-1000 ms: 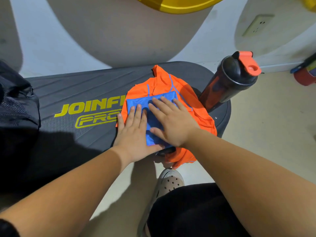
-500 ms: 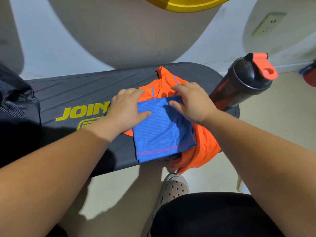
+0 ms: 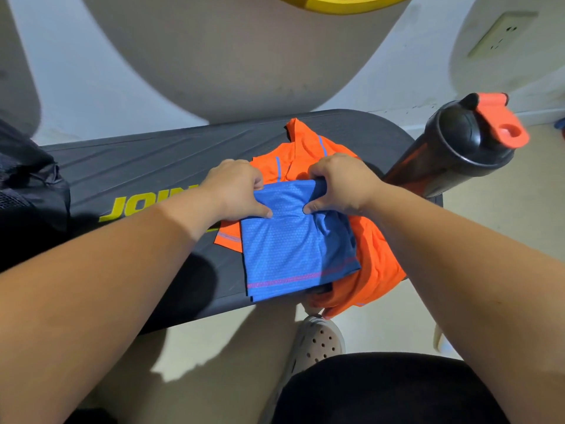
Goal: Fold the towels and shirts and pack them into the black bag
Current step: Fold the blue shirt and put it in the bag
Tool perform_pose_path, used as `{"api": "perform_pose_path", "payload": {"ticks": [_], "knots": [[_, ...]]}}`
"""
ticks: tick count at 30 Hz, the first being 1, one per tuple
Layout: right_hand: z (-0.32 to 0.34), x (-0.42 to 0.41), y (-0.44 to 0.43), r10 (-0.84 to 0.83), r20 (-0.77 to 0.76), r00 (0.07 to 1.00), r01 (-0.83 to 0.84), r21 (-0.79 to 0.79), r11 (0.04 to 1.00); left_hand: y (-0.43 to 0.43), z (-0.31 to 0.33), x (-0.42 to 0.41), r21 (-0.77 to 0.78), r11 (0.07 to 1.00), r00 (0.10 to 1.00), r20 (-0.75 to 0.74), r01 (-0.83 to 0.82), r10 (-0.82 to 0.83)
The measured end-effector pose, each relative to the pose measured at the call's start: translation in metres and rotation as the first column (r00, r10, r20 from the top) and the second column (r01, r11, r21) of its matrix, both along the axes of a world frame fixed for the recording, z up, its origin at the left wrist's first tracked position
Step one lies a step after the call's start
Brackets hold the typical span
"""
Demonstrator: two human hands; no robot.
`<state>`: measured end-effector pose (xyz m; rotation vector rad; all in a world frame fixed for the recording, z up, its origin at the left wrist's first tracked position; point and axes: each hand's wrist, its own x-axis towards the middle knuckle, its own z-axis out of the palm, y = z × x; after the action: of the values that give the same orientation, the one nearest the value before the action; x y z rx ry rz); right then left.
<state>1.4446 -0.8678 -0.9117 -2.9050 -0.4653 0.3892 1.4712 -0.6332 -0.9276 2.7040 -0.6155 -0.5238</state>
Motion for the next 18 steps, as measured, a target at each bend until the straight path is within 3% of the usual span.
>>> {"api": "perform_pose_path", "payload": {"ticks": [10,15,18], "knots": [[0.006,-0.001,0.001,-0.049,-0.138,0.989,0.054,0.030,0.998,0.012,0.006,-0.003,-0.093,0.994,0.997,-0.051,-0.061,0.056],[0.007,-0.006,-0.001,-0.119,-0.045,0.992,0.122,0.064,0.990,0.008,0.006,-0.008,-0.044,0.994,0.995,-0.007,-0.097,0.097],[0.006,-0.004,0.001,-0.068,-0.051,0.996,0.068,-0.008,0.998,0.008,0.004,-0.011,-0.061,0.991,0.993,-0.006,-0.115,0.115]]}}
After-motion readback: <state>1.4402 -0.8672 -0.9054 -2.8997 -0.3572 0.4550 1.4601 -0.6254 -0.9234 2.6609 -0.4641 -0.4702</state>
